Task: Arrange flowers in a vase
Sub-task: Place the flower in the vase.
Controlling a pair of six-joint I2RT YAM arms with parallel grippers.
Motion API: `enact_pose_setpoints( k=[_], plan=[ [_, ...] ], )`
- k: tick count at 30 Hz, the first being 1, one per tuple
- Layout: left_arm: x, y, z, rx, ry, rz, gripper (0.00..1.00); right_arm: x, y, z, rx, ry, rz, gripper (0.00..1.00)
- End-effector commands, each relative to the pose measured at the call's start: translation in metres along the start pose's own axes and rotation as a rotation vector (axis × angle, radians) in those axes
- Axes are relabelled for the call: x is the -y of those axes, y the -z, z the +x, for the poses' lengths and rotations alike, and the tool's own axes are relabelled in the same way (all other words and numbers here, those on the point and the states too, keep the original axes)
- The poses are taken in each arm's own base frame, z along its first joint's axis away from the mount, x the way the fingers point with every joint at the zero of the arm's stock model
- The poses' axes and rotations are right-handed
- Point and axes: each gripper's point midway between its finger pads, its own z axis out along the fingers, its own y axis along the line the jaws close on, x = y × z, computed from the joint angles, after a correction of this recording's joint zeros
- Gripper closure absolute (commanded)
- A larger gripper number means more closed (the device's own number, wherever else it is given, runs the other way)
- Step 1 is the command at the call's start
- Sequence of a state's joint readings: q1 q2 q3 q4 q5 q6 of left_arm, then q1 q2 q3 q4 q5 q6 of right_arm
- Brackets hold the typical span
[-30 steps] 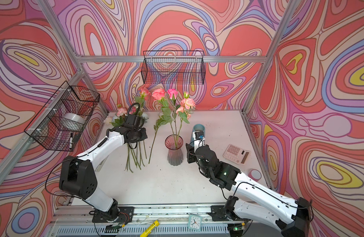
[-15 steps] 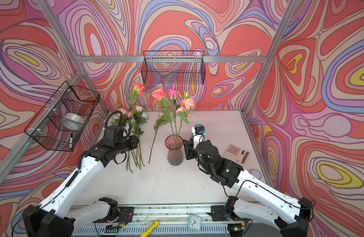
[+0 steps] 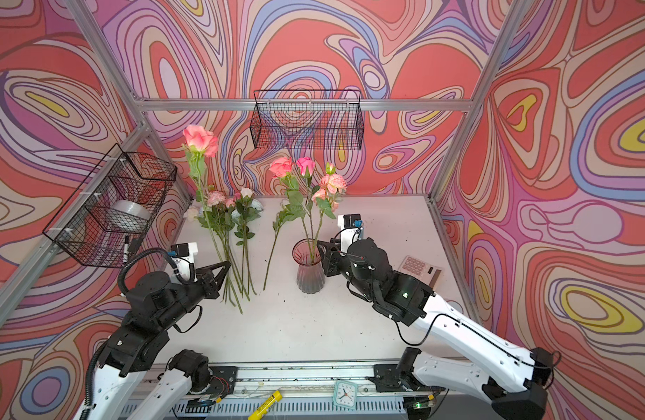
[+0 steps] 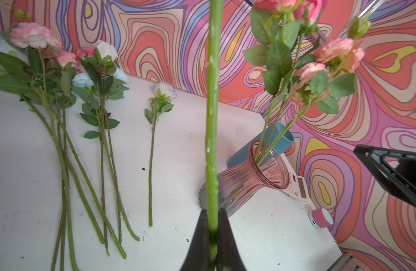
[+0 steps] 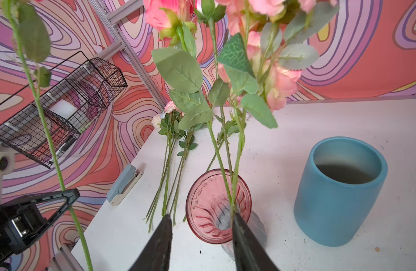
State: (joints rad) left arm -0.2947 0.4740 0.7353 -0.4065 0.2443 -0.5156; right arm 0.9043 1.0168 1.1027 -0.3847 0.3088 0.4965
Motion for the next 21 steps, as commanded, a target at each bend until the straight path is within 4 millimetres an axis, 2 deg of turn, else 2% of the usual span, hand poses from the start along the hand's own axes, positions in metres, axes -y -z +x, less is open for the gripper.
enact_pose_setpoints(
  k=[1,4,8,12,21],
  plan=[
    [0.026,0.002,-0.017,0.061,-0.073,0.128,1.00,-0.009,-0.004,-0.003,-0.025,-0.007,-0.025,0.57],
    [0.045,0.008,-0.032,0.108,-0.131,0.202,1.00,-0.030,-0.008,-0.017,-0.023,0.023,-0.092,0.56],
    [0.066,0.011,-0.040,0.116,-0.150,0.302,1.00,-0.065,-0.013,-0.030,-0.029,0.068,-0.233,0.54],
    [0.075,0.010,-0.039,0.077,-0.156,0.341,1.00,-0.101,-0.021,-0.037,-0.055,0.100,-0.375,0.52],
    [0.079,0.003,-0.023,-0.004,-0.146,0.379,1.00,-0.154,-0.059,-0.033,-0.120,0.162,-0.552,0.49]
  ],
)
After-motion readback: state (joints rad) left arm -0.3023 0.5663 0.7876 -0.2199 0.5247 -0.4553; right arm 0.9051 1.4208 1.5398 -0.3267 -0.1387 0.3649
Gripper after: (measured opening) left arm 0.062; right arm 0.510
